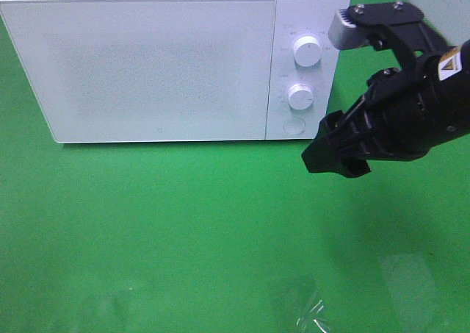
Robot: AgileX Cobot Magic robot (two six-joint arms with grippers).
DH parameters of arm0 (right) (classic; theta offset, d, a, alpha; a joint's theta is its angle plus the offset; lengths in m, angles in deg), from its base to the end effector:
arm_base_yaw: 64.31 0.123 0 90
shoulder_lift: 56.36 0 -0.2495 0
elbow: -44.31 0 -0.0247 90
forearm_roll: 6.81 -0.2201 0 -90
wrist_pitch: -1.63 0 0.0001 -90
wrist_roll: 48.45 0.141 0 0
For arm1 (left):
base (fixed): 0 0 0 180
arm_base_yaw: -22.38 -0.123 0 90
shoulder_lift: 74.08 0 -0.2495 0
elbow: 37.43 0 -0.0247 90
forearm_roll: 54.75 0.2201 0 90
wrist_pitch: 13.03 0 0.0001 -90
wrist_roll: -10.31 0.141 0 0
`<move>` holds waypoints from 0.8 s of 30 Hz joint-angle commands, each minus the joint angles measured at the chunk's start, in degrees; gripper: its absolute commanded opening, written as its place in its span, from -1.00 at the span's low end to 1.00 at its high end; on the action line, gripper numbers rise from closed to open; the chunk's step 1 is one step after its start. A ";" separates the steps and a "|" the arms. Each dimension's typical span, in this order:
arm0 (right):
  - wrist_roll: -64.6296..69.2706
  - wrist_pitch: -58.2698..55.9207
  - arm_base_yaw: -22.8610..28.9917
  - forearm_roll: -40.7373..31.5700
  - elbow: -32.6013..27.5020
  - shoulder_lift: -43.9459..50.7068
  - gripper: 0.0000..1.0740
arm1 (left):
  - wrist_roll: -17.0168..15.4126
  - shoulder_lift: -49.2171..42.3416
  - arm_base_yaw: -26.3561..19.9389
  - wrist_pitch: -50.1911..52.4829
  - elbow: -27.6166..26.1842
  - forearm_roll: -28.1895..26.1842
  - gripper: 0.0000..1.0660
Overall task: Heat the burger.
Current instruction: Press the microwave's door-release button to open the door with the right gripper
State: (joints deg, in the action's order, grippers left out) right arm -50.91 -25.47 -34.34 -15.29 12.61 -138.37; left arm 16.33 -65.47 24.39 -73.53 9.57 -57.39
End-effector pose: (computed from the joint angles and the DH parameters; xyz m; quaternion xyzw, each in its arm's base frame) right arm 0.2258 0.1411 0.1955 -0.2137 0.9163 0.1318 0.3121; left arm 0.0473 -0.0073 0.2430 0.0604 0.8462 -0.0045 0.5294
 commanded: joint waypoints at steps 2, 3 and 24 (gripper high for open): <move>1.15 -3.61 -0.40 0.86 0.34 4.47 0.26 | -0.06 -1.15 -0.17 0.74 0.29 0.11 0.87; 1.15 -3.61 -0.40 0.86 0.34 4.47 0.26 | -0.06 -1.15 -0.17 0.74 0.29 0.11 0.87; 7.22 -20.17 -2.92 12.26 -4.35 31.46 0.53 | -0.06 -1.15 -0.17 0.74 0.29 0.11 0.87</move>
State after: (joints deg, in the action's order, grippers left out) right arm -44.50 -45.01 -36.92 -3.78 8.66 -107.95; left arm 16.33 -65.47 24.39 -73.53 9.57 -57.39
